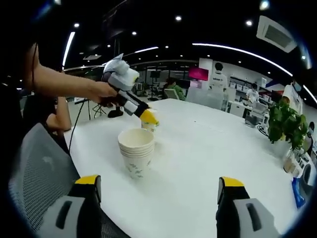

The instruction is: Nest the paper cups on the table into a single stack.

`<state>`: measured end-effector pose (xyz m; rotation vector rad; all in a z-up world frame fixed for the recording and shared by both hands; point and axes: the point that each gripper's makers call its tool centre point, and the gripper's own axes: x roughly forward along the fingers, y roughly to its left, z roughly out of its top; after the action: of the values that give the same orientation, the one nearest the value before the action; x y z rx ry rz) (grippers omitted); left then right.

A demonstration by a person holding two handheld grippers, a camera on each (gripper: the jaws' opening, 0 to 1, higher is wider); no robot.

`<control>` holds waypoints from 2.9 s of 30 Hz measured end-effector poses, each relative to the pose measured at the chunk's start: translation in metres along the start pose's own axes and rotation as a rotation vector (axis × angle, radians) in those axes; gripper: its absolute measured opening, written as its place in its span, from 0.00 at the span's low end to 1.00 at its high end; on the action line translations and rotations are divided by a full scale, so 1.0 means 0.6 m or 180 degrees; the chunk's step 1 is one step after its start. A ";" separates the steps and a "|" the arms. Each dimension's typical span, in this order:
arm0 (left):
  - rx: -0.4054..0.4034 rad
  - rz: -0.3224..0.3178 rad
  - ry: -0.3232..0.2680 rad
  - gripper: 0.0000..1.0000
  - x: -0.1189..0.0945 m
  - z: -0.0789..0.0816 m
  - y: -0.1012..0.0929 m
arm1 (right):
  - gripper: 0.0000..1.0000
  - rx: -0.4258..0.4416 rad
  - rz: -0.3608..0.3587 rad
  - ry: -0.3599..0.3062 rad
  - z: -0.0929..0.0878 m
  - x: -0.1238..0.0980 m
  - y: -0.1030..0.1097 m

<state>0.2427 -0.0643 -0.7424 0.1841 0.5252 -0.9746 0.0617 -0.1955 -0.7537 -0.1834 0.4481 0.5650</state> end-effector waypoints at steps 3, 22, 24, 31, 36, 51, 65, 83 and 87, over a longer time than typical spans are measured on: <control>-0.0024 0.0014 -0.0084 0.39 -0.032 0.025 -0.017 | 1.00 0.0089 0.0013 -0.0037 0.008 -0.004 -0.008; 0.0155 -0.0142 -0.0540 0.39 -0.150 0.122 -0.131 | 0.93 -0.0033 0.0519 -0.0408 0.110 0.016 0.064; 0.0147 -0.0168 -0.0569 0.39 -0.157 0.123 -0.138 | 0.91 -0.0049 0.0544 -0.0453 0.121 0.014 0.067; 0.0156 -0.0332 -0.0653 0.39 -0.176 0.132 -0.181 | 0.77 -0.0015 0.0642 -0.0557 0.150 0.012 0.070; 0.0199 -0.0429 -0.0678 0.39 -0.184 0.137 -0.202 | 0.66 0.0050 0.0680 -0.0681 0.164 0.008 0.078; 0.0312 -0.0803 -0.0763 0.39 -0.197 0.139 -0.251 | 0.42 0.0220 0.0957 -0.0864 0.174 0.011 0.106; 0.0394 -0.1109 -0.0719 0.39 -0.195 0.113 -0.273 | 0.35 0.0465 0.1323 -0.0963 0.173 -0.009 0.126; 0.0469 -0.1187 -0.0348 0.38 -0.202 0.044 -0.266 | 0.13 0.0823 0.1687 -0.1131 0.198 -0.029 0.136; 0.0280 -0.1237 -0.0403 0.38 -0.208 0.042 -0.269 | 0.07 0.0902 0.1798 -0.1194 0.212 -0.038 0.139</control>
<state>0.0619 -0.0719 -0.6449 0.0990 0.4085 -1.3802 0.0441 -0.1006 -0.6341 0.3302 0.2035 1.0568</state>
